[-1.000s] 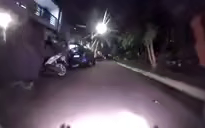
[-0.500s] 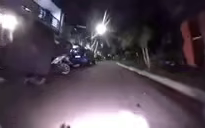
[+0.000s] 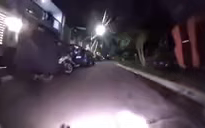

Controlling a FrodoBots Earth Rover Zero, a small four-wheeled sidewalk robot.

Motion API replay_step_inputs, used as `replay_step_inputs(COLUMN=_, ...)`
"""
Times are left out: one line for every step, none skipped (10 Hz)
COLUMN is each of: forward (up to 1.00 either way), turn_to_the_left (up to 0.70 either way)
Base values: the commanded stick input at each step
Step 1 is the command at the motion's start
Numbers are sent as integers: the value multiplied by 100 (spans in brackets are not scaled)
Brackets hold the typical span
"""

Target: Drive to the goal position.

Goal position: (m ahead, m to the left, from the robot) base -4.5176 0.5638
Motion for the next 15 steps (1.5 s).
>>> replay_step_inputs(forward=-100, turn_to_the_left=0)
replay_step_inputs(forward=-100, turn_to_the_left=0)
replay_step_inputs(forward=-100, turn_to_the_left=0)
replay_step_inputs(forward=-100, turn_to_the_left=0)
replay_step_inputs(forward=-100, turn_to_the_left=0)
replay_step_inputs(forward=-100, turn_to_the_left=0)
replay_step_inputs(forward=-100, turn_to_the_left=0)
replay_step_inputs(forward=-100, turn_to_the_left=0)
replay_step_inputs(forward=-100, turn_to_the_left=0)
replay_step_inputs(forward=-100, turn_to_the_left=0)
replay_step_inputs(forward=-100, turn_to_the_left=0)
replay_step_inputs(forward=-100, turn_to_the_left=0)
replay_step_inputs(forward=-100, turn_to_the_left=0)
replay_step_inputs(forward=-100, turn_to_the_left=0)
replay_step_inputs(forward=-100, turn_to_the_left=0)
